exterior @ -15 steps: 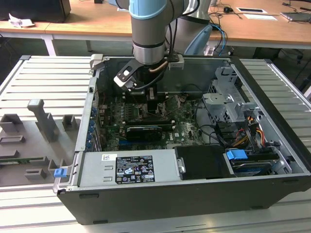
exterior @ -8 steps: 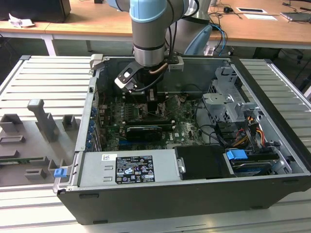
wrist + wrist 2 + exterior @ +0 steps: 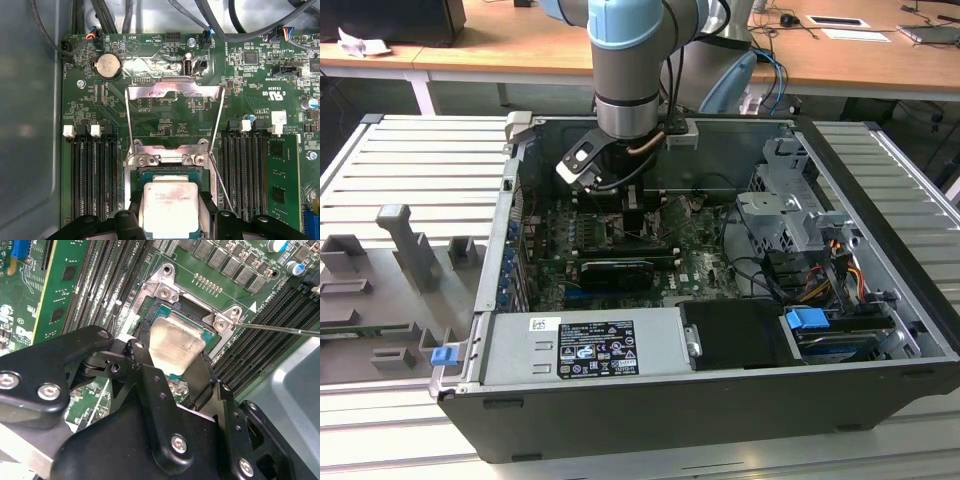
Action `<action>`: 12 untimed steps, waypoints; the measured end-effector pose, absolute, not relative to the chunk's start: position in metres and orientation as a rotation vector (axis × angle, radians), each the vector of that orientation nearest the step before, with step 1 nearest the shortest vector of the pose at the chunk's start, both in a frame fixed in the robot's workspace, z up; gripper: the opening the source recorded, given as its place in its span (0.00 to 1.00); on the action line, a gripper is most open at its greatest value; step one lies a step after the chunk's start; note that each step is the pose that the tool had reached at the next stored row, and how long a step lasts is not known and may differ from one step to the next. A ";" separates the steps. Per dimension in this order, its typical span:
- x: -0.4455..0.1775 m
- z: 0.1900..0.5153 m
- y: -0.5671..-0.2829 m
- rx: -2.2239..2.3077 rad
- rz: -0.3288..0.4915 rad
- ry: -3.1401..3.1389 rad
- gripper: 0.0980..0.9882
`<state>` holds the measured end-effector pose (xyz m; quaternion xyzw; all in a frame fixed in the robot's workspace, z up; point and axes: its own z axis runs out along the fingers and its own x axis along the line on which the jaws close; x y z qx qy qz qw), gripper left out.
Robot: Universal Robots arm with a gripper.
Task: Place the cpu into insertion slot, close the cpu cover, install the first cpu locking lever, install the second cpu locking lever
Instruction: 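Place the cpu into insertion slot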
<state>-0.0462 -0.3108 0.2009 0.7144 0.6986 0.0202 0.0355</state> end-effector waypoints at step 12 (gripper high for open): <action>-0.046 0.201 -0.311 2.196 0.063 2.145 0.50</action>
